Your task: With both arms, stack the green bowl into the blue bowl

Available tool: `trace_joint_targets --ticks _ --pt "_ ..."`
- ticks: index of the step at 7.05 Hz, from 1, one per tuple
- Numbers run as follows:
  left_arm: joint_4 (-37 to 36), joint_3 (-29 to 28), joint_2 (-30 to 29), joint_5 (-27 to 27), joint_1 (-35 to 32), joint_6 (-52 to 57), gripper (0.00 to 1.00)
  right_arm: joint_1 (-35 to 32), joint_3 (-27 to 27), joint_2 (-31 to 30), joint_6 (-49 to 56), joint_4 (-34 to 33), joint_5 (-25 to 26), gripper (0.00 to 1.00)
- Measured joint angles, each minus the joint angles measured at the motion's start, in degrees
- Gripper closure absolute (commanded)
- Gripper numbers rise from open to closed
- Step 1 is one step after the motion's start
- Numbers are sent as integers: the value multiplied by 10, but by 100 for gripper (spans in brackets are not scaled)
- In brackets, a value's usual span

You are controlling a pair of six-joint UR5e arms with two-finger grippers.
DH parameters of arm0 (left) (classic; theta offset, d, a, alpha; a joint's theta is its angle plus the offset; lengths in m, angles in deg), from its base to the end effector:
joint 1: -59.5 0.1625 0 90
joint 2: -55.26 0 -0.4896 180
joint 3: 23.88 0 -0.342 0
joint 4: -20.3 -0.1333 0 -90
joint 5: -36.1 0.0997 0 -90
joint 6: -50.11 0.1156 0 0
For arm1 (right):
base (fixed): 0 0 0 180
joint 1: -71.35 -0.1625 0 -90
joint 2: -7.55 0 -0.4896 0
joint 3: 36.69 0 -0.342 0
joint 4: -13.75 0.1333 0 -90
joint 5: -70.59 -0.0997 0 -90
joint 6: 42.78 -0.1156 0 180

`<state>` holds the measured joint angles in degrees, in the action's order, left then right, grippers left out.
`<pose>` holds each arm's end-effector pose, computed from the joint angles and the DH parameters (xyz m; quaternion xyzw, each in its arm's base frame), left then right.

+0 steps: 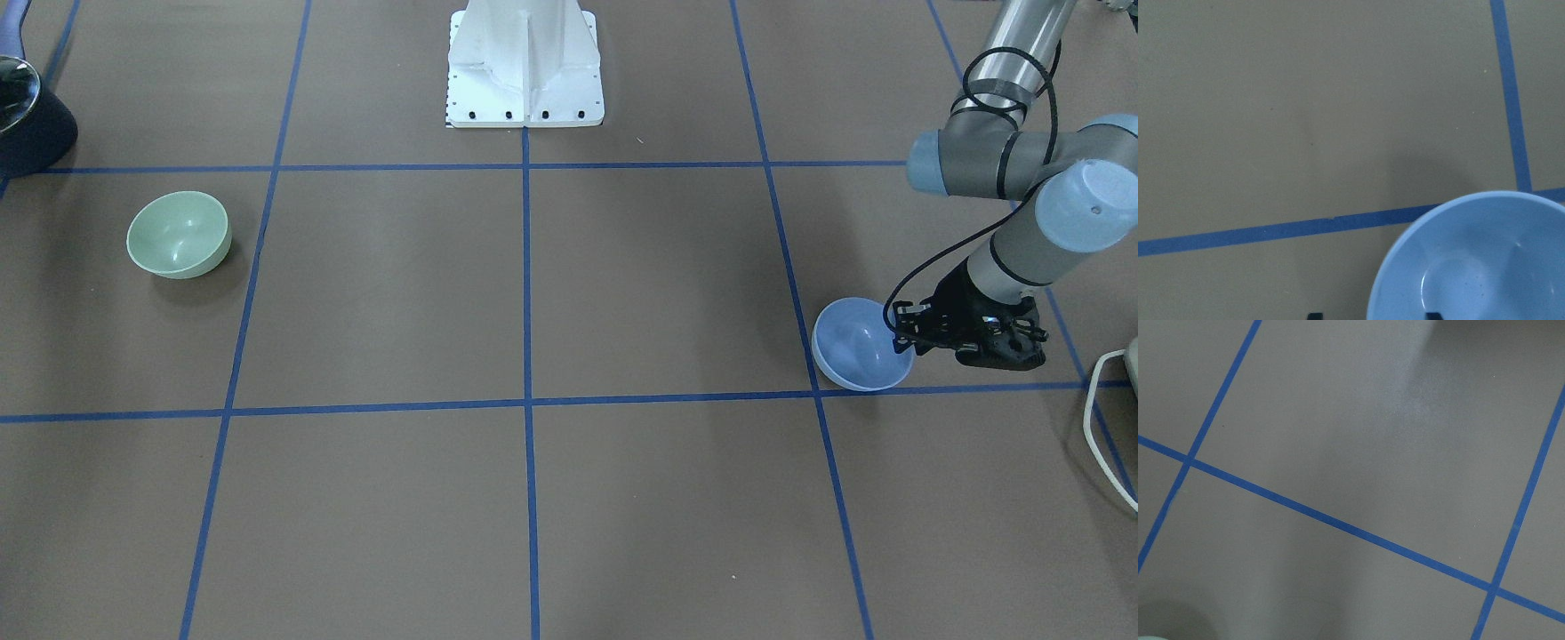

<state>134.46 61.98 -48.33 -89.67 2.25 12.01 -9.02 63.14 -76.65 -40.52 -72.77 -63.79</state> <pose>0.2625 -0.5295 0.6052 0.0538 0.3991 0.0462 0.9142 -0.0319 -0.5018 0.6029 0.1294 -0.3815 -0.1569 0.9017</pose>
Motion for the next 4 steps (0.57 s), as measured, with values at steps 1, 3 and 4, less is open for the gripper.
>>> trace_joint_targets --ticks 1,3,4 --pt "0 -2 -1 0 2 0 100 1 -1 0 0 0 0 0" --pt "-3 16 -4 -4 3 -4 100 2 -2 0 0 0 0 0" --pt "-12 43 -7 -10 3 -14 100 2 -2 0 0 -1 0 0"
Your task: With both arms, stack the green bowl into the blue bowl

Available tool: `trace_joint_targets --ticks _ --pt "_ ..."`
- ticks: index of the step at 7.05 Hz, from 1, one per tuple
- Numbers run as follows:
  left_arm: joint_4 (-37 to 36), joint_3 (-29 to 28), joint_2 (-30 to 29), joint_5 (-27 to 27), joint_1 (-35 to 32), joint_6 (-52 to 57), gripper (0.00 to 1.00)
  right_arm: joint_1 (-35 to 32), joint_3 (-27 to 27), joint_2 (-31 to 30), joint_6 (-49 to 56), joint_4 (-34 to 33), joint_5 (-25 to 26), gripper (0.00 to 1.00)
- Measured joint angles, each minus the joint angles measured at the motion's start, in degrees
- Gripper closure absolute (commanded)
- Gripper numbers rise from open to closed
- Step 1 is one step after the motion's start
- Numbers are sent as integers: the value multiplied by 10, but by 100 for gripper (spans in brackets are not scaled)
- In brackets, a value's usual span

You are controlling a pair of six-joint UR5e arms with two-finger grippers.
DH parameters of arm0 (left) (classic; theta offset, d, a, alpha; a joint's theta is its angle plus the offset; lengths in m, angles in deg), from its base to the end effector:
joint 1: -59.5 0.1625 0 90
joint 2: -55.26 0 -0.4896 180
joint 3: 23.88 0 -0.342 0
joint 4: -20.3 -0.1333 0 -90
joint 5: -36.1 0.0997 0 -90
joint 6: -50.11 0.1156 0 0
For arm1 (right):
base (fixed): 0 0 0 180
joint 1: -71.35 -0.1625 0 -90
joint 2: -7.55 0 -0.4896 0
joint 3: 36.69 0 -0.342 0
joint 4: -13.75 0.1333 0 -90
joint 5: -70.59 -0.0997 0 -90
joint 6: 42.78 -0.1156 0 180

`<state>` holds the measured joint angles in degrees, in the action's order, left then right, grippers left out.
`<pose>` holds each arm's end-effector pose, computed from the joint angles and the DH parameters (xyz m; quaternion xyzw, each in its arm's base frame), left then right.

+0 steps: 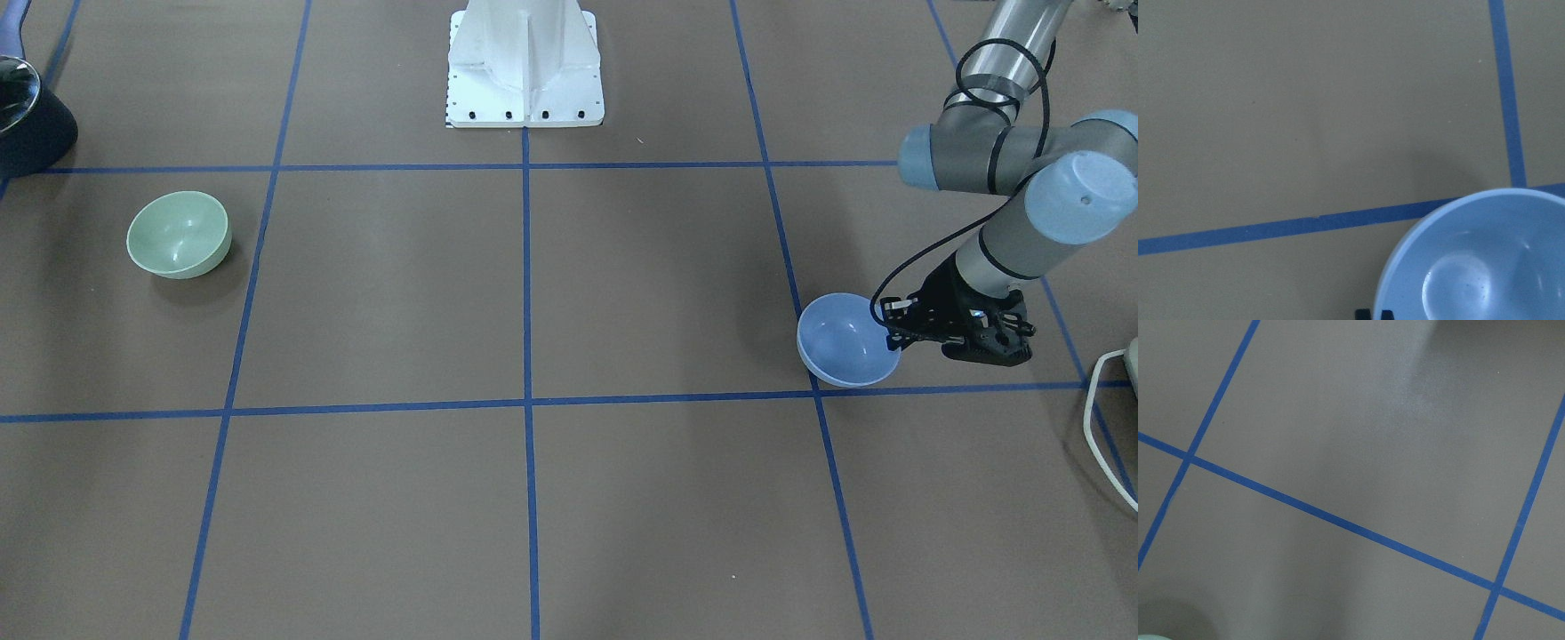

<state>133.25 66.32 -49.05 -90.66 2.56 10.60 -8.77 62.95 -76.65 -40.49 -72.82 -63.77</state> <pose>0.2668 -0.5274 0.5641 0.0689 0.4211 0.0505 0.9030 -0.0341 -0.5018 0.6045 0.1268 -0.3816 -0.1584 0.9018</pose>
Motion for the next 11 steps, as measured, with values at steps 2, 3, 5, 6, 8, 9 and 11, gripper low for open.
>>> trace_joint_targets --ticks 2,3,5,6,8,9,11 --pt "-56 39 -54 -8 8 -93 100 0 0 0 0 0 0 0" --pt "-98 47 -104 2 37 -160 100 0 0 0 0 1 0 0" --pt "-157 44 -206 66 132 -279 100 0 0 0 0 3 0 0" --pt "-166 29 -246 94 173 -321 100 0 -1 0 -1 3 0 0" --pt "-166 -7 -291 152 234 -358 100 0 -1 0 -1 3 0 0" --pt "-164 -17 -295 165 246 -361 100 0 -1 0 -1 3 -1 0" --pt "-160 -30 -295 171 254 -361 100 1 0 0 -1 3 -1 0"
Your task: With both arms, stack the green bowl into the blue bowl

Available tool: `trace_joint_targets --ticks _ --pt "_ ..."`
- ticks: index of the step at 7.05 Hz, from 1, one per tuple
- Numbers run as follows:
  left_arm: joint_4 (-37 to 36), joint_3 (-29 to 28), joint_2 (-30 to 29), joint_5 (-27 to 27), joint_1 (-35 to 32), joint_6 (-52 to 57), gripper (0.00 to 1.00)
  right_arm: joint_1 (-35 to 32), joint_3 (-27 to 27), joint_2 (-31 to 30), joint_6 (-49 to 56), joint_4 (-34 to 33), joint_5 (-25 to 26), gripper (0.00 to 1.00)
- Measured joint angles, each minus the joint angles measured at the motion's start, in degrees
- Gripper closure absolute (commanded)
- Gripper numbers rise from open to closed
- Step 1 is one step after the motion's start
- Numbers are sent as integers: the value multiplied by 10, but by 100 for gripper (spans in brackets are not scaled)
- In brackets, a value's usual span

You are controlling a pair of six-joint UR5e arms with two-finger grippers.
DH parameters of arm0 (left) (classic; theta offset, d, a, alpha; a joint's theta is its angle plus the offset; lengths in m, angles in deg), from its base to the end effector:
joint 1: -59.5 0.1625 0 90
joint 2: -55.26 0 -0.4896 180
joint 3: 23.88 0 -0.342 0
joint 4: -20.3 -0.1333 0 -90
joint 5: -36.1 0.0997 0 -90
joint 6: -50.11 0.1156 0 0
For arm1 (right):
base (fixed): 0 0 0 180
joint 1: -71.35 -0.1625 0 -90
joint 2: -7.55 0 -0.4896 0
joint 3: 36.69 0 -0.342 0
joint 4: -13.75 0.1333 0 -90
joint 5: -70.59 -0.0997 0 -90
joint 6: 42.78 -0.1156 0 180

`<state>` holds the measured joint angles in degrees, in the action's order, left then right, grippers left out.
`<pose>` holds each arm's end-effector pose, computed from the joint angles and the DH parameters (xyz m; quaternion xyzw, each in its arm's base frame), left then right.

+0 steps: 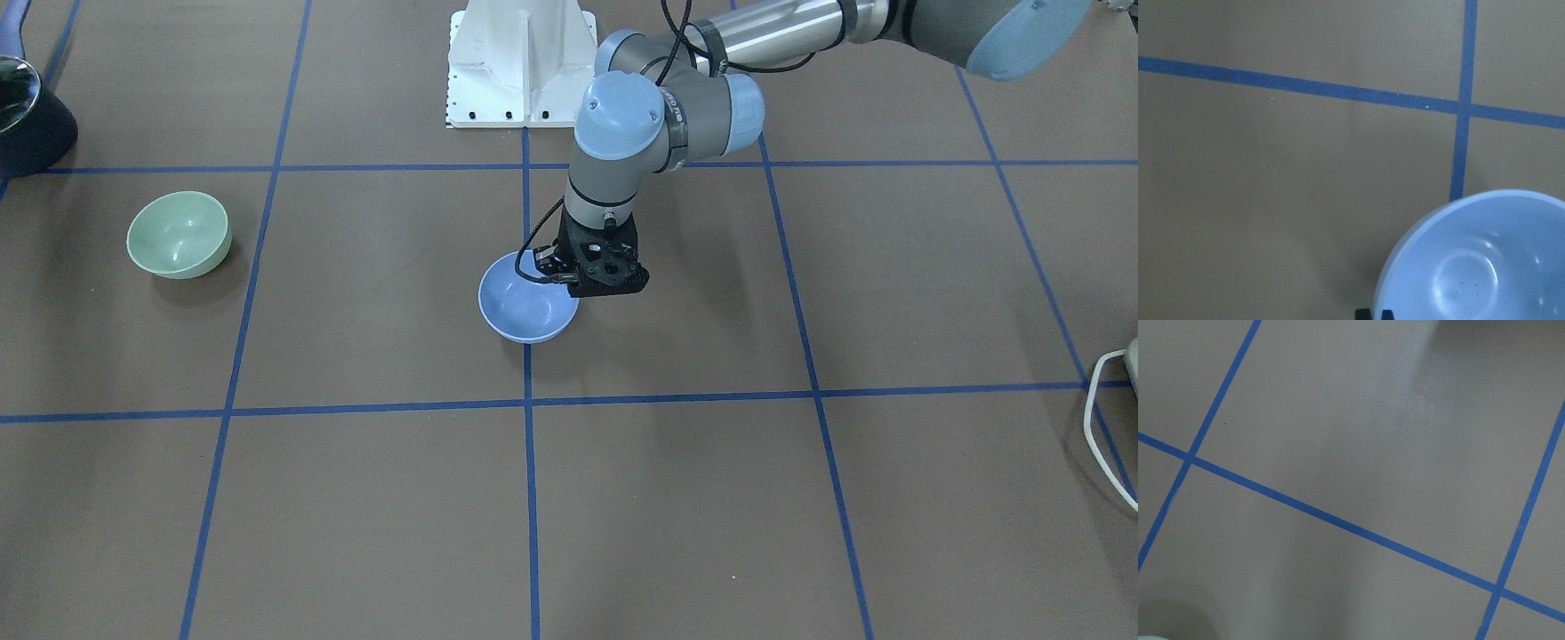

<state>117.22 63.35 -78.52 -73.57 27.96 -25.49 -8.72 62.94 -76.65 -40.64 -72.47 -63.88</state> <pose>0.5851 -0.4699 0.2905 0.0125 0.4294 -0.0656 0.9007 -0.0348 -0.5020 0.6037 0.1287 -0.3827 -0.1587 0.9010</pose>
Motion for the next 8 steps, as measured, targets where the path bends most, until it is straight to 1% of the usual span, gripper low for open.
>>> trace_joint_targets --ticks 4,5,6,8 --pt "21 -14 1 1 9 2 100 0 1 0 0 0 0 0" --pt "26 -16 1 2 10 2 70 0 1 0 0 0 0 0" --pt "31 -17 1 1 11 9 2 0 1 0 1 0 0 0" --pt "37 -13 2 1 8 45 2 0 1 1 0 0 0 0"
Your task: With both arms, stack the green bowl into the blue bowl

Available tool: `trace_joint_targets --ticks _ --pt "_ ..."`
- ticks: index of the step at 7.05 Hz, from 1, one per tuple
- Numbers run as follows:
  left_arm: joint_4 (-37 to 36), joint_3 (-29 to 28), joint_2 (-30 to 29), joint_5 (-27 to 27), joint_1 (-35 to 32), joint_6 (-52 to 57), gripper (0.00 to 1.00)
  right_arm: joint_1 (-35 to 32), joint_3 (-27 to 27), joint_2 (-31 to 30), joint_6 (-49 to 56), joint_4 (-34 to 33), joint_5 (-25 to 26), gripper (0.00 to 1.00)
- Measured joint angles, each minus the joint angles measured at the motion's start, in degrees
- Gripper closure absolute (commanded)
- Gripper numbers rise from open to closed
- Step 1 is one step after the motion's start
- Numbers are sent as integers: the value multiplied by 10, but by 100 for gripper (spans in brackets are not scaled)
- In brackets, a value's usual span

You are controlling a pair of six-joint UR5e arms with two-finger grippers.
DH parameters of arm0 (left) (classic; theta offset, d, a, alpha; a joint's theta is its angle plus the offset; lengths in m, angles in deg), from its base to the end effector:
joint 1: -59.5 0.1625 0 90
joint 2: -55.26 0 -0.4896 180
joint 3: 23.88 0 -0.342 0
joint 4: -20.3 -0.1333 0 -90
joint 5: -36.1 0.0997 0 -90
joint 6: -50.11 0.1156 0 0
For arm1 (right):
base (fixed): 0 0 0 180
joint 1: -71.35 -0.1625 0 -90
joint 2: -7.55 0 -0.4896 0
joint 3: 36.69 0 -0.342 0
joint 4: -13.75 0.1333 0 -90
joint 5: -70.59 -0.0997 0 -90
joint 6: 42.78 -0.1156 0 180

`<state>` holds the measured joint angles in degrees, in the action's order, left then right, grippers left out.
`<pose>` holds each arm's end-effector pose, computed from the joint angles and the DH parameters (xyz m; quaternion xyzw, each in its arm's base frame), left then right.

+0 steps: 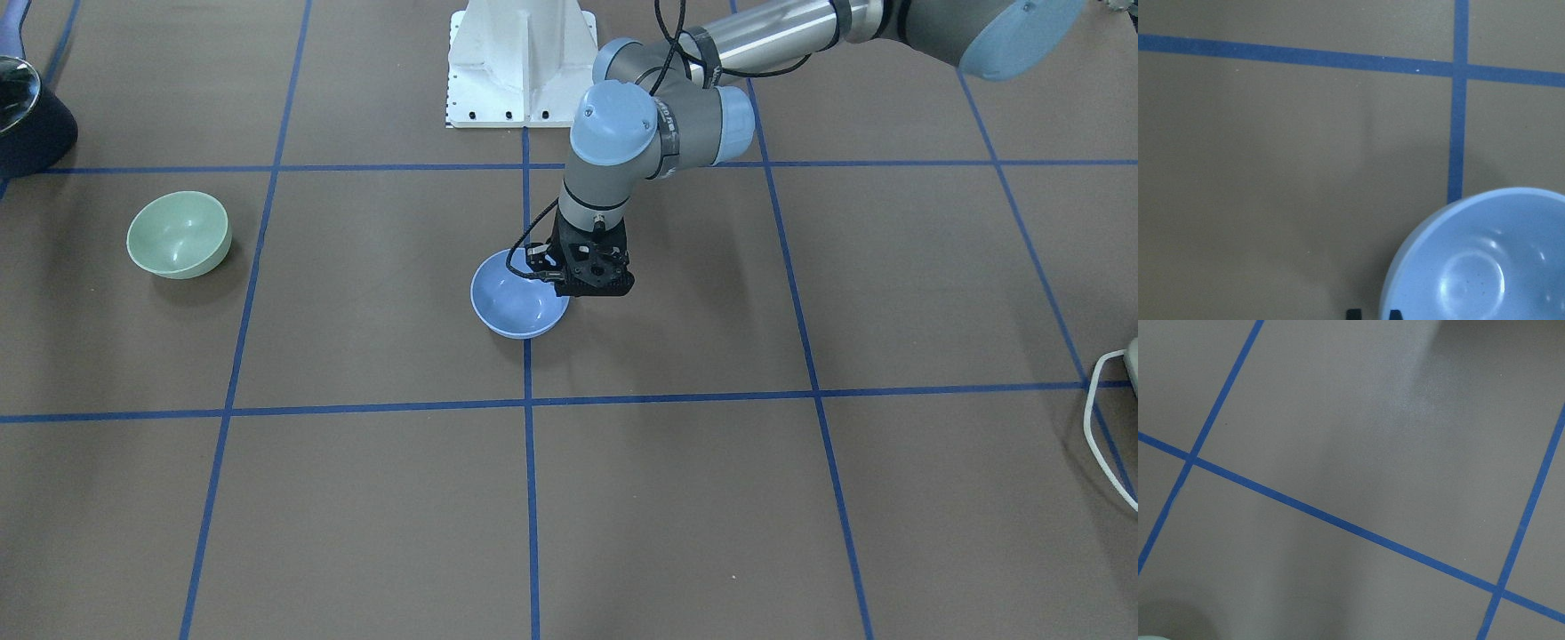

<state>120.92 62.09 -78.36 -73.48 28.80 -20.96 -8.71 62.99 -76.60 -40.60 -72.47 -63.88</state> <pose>0.5956 -0.4636 0.2921 0.0357 0.4441 -0.0197 0.8950 -0.0349 -0.5023 0.6029 0.1296 -0.3827 -0.1594 0.9007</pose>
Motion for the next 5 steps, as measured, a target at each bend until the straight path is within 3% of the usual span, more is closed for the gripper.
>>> trace_joint_targets --ticks 2,4,5 --pt "-4 27 14 -16 -30 14 2 0 0 0 -1 0 -1 0" --pt "-8 91 92 -93 -107 59 2 3 5 -2 -2 0 -2 0" --pt "-12 115 138 -128 -154 132 2 11 11 -8 -3 1 -3 0"
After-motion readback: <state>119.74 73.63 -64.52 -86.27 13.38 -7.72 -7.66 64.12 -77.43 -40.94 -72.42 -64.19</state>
